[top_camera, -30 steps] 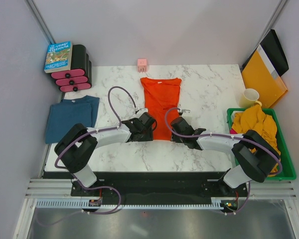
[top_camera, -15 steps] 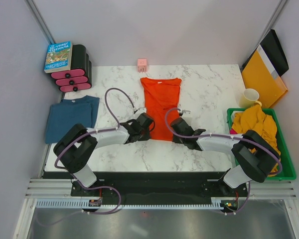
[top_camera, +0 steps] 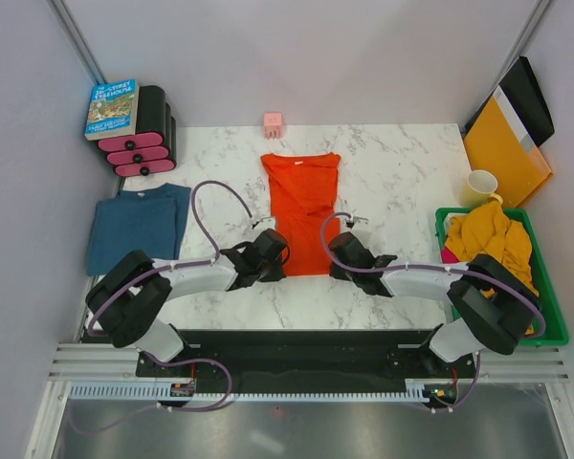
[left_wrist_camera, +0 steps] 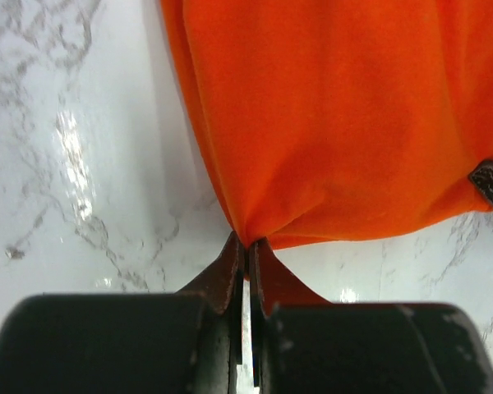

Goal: Fold and stack the t-shirts
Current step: Grab one side of the 2/3 rectangular tshirt with both arms, then fold the long partially folded tshirt into a neat square

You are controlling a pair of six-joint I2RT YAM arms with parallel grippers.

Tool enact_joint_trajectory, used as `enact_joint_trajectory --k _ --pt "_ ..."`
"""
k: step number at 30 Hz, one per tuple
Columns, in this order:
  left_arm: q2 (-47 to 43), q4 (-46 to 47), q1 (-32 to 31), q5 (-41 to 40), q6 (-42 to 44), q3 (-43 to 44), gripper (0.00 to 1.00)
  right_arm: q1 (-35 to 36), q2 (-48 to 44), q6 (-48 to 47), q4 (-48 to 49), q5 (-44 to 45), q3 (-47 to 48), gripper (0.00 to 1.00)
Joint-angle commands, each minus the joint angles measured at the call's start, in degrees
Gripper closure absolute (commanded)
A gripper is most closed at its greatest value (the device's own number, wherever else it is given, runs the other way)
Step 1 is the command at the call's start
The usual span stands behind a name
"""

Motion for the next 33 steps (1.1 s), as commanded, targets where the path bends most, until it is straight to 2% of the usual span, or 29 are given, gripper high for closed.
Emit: enact_joint_trajectory --k 1,11,14,18,26,30,33 --pt "-2.54 -9.66 -3.88 1.50 -3.03 -4.82 0.98 2.46 -0.54 2.39 -10.27 -1.05 -6.23 1.00" --pt "-12.12 -12.91 -14.95 0.54 -13.67 -12.03 0.98 13.18 -13.02 13.55 -17.46 2.38 -13.44 1.00" --pt "-14.76 -14.67 -16.36 -0.52 -15.34 -13.35 0.98 16.96 -14.61 16.27 -18.61 3.52 -13.89 1.00" --pt "-18.10 -16.96 -16.37 -1.83 -16.40 -14.75 0.98 21.00 -12.94 17.95 -18.53 4.49 -13.19 1.00" --pt "-24.25 -21.61 -16.37 -3.77 -17.19 -15.99 0.98 24.79 -8.10 18.22 -17.74 5.36 -9.85 1.00" --pt "-28.21 -24.95 -16.37 -5.70 -16.93 -14.50 0.98 26.19 -10.73 18.56 -21.68 10.01 -7.21 1.00" --pt "-32.60 -27.23 -16.37 -7.19 -16.22 -11.78 0.98 27.08 -16.08 18.65 -25.64 14.23 -5.10 1.00"
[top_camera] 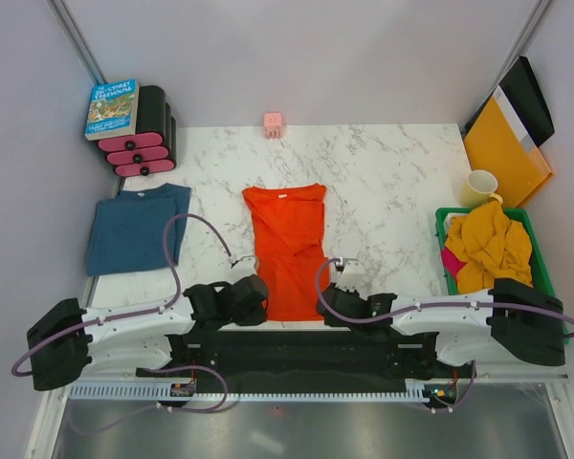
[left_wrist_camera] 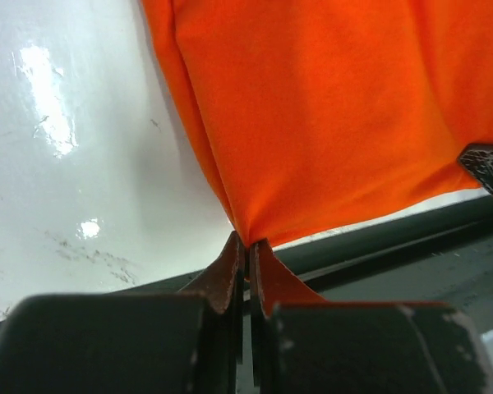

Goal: Fold and stack the t-shirts
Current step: Fold the long partially folded tshirt into a neat square

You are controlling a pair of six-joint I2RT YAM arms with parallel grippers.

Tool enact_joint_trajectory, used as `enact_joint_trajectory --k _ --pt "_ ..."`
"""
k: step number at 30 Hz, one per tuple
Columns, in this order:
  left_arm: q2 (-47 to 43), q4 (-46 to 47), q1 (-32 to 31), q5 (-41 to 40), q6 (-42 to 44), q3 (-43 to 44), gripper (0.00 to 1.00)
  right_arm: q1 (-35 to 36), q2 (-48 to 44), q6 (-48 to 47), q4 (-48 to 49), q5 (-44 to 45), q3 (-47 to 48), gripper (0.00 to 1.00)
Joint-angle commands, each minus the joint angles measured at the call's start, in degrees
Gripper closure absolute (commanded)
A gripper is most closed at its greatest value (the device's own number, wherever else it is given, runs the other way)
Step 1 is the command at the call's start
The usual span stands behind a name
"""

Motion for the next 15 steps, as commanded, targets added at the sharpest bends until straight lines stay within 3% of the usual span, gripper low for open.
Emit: enact_joint_trajectory --k 1,7,15 --pt "-5.85 -9.25 -0.48 -5.73 -0.40 3.55 0.98 0.78 -5.28 -0.36 -15.08 7.53 2.55 1.00" --pt "-9.73 -12.51 -0.48 -11.01 2.76 9.26 0.98 0.87 -8.19 -5.27 -19.32 13.69 9.48 1.00" --pt "-7.63 -13.21 -0.21 -17.07 6.98 17.52 0.98 -0.27 -3.63 -11.17 -19.67 16.85 17.49 1.00"
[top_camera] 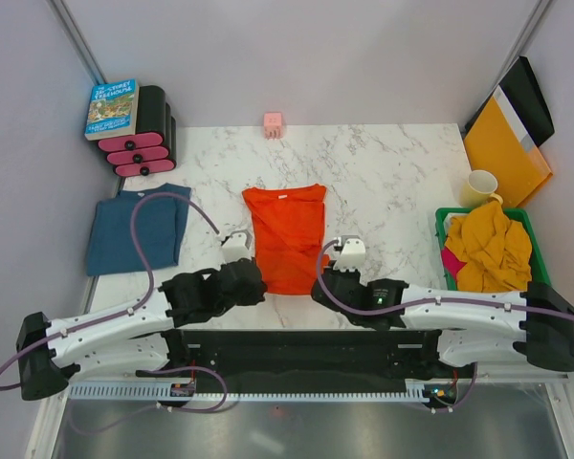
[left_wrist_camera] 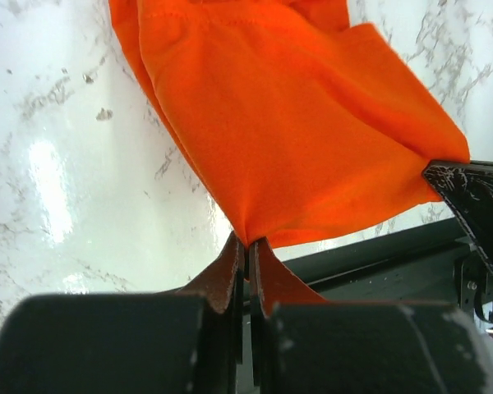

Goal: Fold and stack the t-shirts
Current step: Fold the long partially folded tshirt into a neat square

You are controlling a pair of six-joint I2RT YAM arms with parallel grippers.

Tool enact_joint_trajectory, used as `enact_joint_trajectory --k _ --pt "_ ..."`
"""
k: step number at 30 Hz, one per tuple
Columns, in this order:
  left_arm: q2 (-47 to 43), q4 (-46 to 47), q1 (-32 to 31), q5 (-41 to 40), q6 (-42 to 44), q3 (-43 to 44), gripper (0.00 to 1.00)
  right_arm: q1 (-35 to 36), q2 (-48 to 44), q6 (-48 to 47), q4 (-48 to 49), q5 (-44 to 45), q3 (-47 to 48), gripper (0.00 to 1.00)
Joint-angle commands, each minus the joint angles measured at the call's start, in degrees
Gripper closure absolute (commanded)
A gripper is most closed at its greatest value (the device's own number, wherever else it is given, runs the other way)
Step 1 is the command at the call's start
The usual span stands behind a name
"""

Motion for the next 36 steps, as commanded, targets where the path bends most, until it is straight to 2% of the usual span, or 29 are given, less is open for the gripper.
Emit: enact_joint_trajectory --k 1,6,11,19,24,36 --pt "2.41 -2.70 0.42 -8.13 4.90 5.68 0.98 -1.30 3.09 -5.53 -3.56 5.58 5.38 1.00" --pt "6.45 -1.21 2.70 -10.42 9.30 10.33 0.98 -8.14 6.08 -13.60 0.11 4.44 9.44 1.00" --pt "9.97 3.09 8.67 -8.50 14.58 12.54 0.98 -17.62 10.73 -21.26 4.17 0.93 15.23 1.00" --pt "17.62 9.16 19.22 -4.63 22.13 15.97 0.98 -28.44 21.72 -29.44 9.09 -3.38 26.04 1.00" --pt "24.37 12.32 23.00 -3.48 24.51 19.31 0.98 -31.36 28.93 -31.46 10.76 -5.05 31.75 1.00" --pt "31.77 15.93 30.39 -1.47 26.88 24.67 0.98 -35.13 40.62 -33.14 11.38 -8.65 46.52 1.00"
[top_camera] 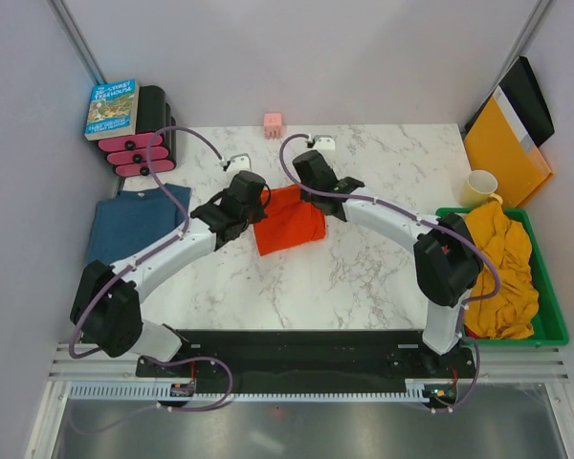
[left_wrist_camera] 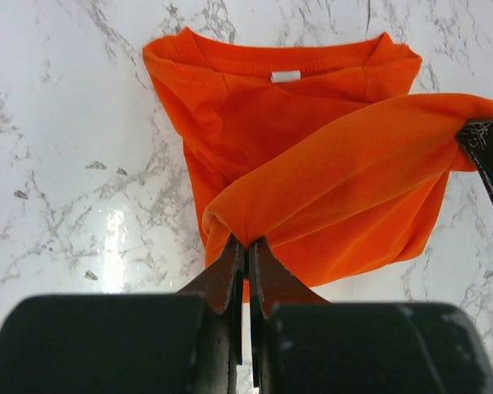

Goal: Fold and stack the t-shirts
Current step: Fold the long partially folded tshirt into a neat square

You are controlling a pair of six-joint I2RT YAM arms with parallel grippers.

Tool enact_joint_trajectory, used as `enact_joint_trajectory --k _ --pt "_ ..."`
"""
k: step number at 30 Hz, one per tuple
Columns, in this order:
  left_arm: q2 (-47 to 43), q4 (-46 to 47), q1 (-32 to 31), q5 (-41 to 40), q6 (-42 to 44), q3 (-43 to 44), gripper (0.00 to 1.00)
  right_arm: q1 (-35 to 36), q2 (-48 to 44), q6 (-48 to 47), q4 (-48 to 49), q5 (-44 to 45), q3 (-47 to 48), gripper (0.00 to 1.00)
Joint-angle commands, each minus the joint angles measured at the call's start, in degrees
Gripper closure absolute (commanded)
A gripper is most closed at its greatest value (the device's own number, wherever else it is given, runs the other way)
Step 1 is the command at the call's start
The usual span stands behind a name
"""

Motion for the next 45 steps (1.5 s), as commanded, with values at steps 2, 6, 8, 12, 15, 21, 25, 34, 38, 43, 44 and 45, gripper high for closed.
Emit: enact_joint_trajectory --k 2,6,8,12,15,21,25,34,38,43,44,45 --pt "4.76 1.09 4.10 -0.96 4.77 3.87 0.98 -3.29 5.99 -2.32 0.06 2.14 8.48 1.00" --pt "10.30 2.24 5.68 0.62 4.86 5.97 0.98 -4.70 11.18 -1.97 -0.30 0.56 11.74 1.00" --pt "13.98 2.67 6.39 1.15 4.86 7.73 0.98 -5.14 13.73 -1.53 -0.47 0.03 13.32 1.00" --pt "19.87 2.85 7.44 2.12 4.86 11.42 0.98 -6.28 16.72 -1.26 -0.65 -1.46 15.43 1.00" --pt "23.04 2.68 8.41 2.38 5.12 14.93 0.98 -7.51 18.56 -0.91 -0.74 -3.04 16.58 1.00" --pt "20.25 2.50 8.76 1.33 4.77 16.70 0.35 -7.61 9.46 -0.38 3.30 -7.36 13.60 0.39" --pt "16.38 2.41 8.59 3.08 3.98 15.83 0.24 -6.90 4.34 -0.65 2.95 -7.97 9.74 0.23" --pt "16.20 2.68 4.47 12.49 0.03 9.24 0.56 -5.76 3.27 1.81 6.64 -12.46 -4.94 1.00" --pt "18.83 3.91 2.00 15.74 -0.50 7.04 0.59 -4.96 5.38 2.34 7.00 -13.07 -7.67 1.00" --pt "22.00 3.21 0.85 17.76 -1.20 4.93 0.60 -4.09 6.44 3.66 6.21 -14.13 -11.53 1.00" --pt "21.83 2.94 0.85 18.03 -1.64 4.32 0.60 -3.65 6.00 4.18 6.29 -14.12 -12.59 1.00" --pt "21.48 2.68 0.77 17.86 -1.91 2.83 0.60 -2.69 4.96 4.45 6.29 -14.12 -13.73 1.00"
